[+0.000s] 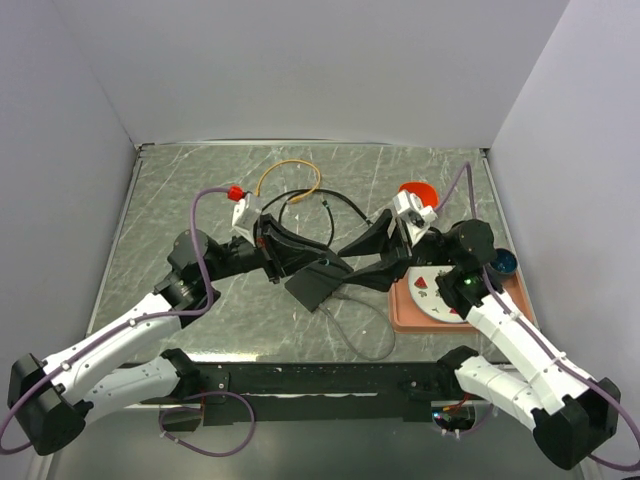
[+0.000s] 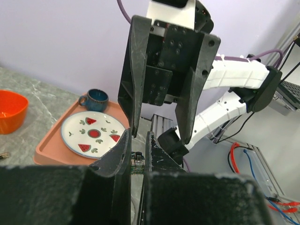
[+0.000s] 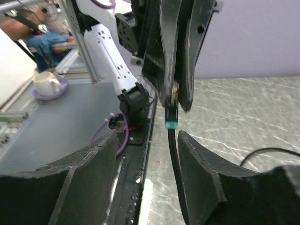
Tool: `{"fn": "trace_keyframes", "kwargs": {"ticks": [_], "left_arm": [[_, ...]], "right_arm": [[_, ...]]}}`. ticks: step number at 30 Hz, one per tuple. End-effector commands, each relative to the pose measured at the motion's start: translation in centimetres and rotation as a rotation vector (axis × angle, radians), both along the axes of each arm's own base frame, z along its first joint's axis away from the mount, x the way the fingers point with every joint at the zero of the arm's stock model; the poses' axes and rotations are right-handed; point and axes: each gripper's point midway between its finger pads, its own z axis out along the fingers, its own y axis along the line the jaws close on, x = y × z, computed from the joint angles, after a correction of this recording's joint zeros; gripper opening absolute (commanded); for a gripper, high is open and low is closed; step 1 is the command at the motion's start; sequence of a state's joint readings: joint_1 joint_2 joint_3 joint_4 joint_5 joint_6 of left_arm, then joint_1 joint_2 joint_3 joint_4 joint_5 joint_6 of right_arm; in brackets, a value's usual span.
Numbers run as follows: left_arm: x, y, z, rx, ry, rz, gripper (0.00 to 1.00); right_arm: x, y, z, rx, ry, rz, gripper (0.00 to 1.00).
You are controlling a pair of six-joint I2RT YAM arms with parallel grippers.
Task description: Insert the plug into the switch port
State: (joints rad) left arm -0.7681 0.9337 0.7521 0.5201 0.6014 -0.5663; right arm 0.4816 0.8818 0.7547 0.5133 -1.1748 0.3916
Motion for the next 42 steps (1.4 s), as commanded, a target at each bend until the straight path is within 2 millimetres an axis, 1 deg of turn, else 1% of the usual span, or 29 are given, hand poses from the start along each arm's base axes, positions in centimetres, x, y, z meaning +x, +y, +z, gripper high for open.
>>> {"fn": "trace_keyframes", "kwargs": {"ticks": [1,2,5,10,16,20,21,22,25,27,29,31,32,33,34,35,36,37,38,39,40,41,42], "left_arm": [[-1.3,0.1,3.3,-0.075,-0.078,-0.057,0.01],[-1.3,0.1,3.4,-0.076,-0.08,-0.06,0.01],[-1.3,-0.1,3.7,-0.082,-0.082,-0.068,0.01],[-1.5,-0.2,4.1,-0.096,-0.087,-0.08,0.01],[-1.5,-1.0,3.9,-0.087,-0.077,-0.095,0.01],[-1.5,-1.2,3.8,-0.088,-0.078,-0.099,0.01],[-1.4,-1.3,3.7,-0.084,-0.075,-0.097,0.01],[-1.3,-1.3,3.7,-0.081,-0.074,-0.097,0.01],[-1.2,-1.5,3.4,-0.077,-0.068,-0.097,0.01],[-1.1,-1.5,3.4,-0.079,-0.067,-0.095,0.01],[-1.0,-1.5,3.4,-0.08,-0.068,-0.088,0.01],[-0.8,-1.6,3.4,-0.077,-0.065,-0.081,0.01],[-0.7,-1.6,3.3,-0.076,-0.063,-0.077,0.07],[-0.3,-1.6,3.1,-0.072,-0.046,-0.054,0.2],[0.0,-1.4,3.2,-0.071,-0.04,-0.032,0.4],[0.1,-1.0,3.5,-0.077,-0.044,-0.002,0.79],[1.4,-0.5,3.7,-0.088,-0.018,0.081,0.88],[1.9,-0.2,3.0,-0.066,0.01,0.12,0.93],[2.0,0.8,3.2,-0.076,-0.001,0.167,0.99],[2.9,1.5,3.4,-0.087,0.013,0.237,0.99],[3.2,2.0,2.8,-0.071,0.028,0.274,0.99],[3.3,2.8,2.9,-0.077,0.023,0.308,1.0],[3.6,3.3,2.7,-0.073,0.028,0.339,0.97]], "right_arm": [[-0.1,0.2,1.5,0.042,0.003,0.036,0.59],[0.0,0.2,1.3,0.04,0.026,0.042,0.58],[1.1,0.6,1.2,0.047,0.065,0.008,0.58],[1.8,1.1,0.8,0.039,0.098,0.003,0.56],[1.8,1.4,0.8,0.05,0.11,0.021,0.49],[1.7,1.6,0.7,0.047,0.128,0.03,0.47],[1.7,1.6,0.7,0.046,0.126,0.034,0.43],[1.7,1.7,0.5,0.037,0.141,0.034,0.3],[1.8,1.9,0.3,0.024,0.15,0.032,0.09],[1.9,1.9,0.3,0.024,0.146,0.022,0.0],[2.2,1.9,0.0,0.013,0.157,0.001,0.0],[2.7,1.9,0.1,0.017,0.147,-0.026,0.0],[2.8,1.9,-0.3,0.006,0.16,-0.034,0.0],[2.9,1.9,-0.2,0.008,0.158,-0.05,0.0],[3.8,1.8,0.0,0.015,0.142,-0.104,0.0],[4.6,1.6,-0.8,-0.013,0.182,-0.156,0.0],[5.1,1.1,-0.6,-0.017,0.176,-0.214,0.0],[7.0,0.4,0.6,0.0,0.112,-0.339,0.0],[7.8,-0.4,0.9,-0.004,0.093,-0.419,0.0],[7.7,-1.6,1.0,-0.027,0.089,-0.496,0.0],[8.7,-3.0,2.3,-0.017,0.015,-0.611,0.0],[10.4,-5.2,3.1,0.002,0.008,-0.781,0.0],[9.8,-7.7,5.2,0.065,-0.036,-0.894,0.0]]}}
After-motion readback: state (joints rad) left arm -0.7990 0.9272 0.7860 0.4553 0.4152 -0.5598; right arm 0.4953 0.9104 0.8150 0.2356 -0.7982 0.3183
